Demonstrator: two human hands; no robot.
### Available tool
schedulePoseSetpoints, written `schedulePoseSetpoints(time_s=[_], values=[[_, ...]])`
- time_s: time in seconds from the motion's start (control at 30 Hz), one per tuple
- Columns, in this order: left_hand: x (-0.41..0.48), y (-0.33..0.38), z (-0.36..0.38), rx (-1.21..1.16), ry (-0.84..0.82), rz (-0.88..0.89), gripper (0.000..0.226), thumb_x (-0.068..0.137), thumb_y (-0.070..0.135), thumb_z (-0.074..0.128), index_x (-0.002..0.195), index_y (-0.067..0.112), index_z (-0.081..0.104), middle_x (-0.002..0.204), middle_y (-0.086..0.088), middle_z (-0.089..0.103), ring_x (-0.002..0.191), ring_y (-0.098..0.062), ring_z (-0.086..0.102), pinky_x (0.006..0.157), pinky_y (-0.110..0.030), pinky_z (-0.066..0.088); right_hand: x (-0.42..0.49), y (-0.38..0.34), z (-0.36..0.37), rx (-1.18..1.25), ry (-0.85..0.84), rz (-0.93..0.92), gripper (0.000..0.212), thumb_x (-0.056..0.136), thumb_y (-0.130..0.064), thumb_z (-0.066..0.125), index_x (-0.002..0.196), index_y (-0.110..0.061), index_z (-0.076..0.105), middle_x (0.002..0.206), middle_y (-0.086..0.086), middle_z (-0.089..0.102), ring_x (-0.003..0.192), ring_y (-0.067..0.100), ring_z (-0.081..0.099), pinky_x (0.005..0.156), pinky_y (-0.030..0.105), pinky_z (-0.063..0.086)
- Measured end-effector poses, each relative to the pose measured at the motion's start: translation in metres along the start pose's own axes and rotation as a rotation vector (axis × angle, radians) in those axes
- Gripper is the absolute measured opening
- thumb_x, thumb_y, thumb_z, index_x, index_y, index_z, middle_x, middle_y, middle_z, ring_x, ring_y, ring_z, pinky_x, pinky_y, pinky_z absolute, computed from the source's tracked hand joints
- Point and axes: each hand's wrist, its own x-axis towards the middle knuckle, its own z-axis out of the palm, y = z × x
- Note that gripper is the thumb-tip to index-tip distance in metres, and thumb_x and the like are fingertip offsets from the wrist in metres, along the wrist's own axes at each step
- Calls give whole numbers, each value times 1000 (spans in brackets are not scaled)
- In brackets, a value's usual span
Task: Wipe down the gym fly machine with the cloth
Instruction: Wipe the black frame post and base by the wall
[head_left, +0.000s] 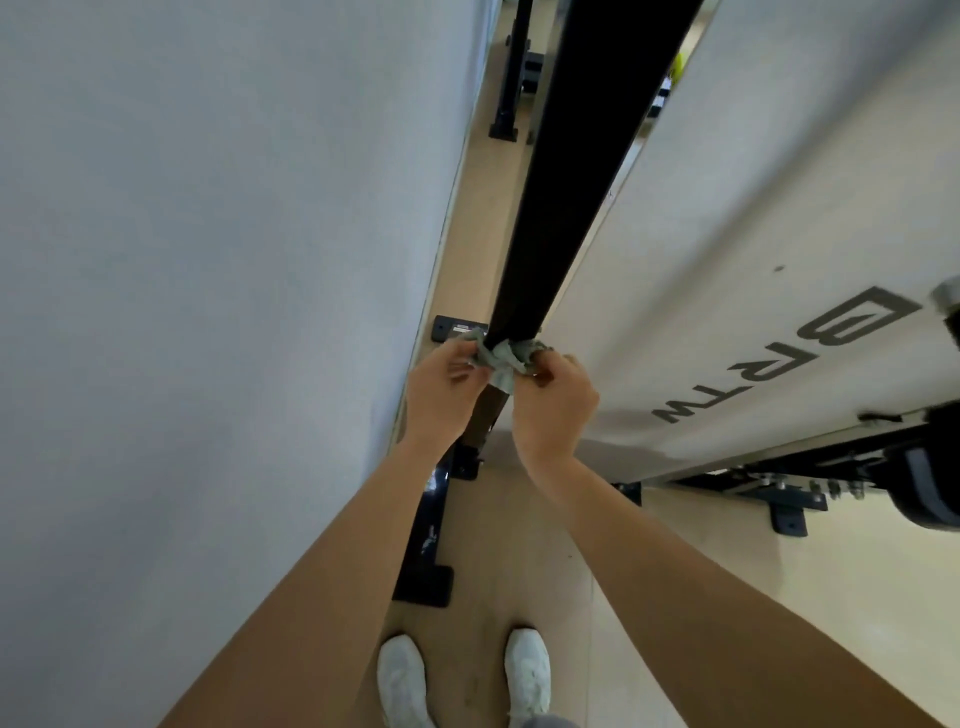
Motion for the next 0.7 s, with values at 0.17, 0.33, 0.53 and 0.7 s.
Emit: schedulePoseSetpoints(time_s=[0.17,0.33,0.53,0.7], values=[[9,-45,13,-42,-3,53,26,89,3,72,114,6,73,103,-1,74,92,-10,72,85,-21,57,-23,44,30,112,23,66,14,88,-10,70,74,-9,73,68,3,66,62,20,56,58,33,46],[9,-111,27,-59,-64,92,33,89,5,74,117,22,70,100,15,71,91,8,68,84,-8,51,-27,108,61,297,-62,245,16,88,-16,73,75,-23,73,65,-4,68,60,9,57,61,33,50],[11,-191,64,-74,-40,124,35,91,21,75,122,33,68,109,17,71,98,6,67,82,-9,51,-30,170,118,492,-107,168,23,86,-16,78,76,-37,74,73,-11,74,67,0,62,64,22,53],[16,-272,104,-53,67,165,33,90,23,75,122,18,69,110,10,72,98,2,68,83,-12,54,-40,242,171,494,-3,23,18,85,-17,78,69,-22,71,56,-20,61,54,-8,51,55,9,39]])
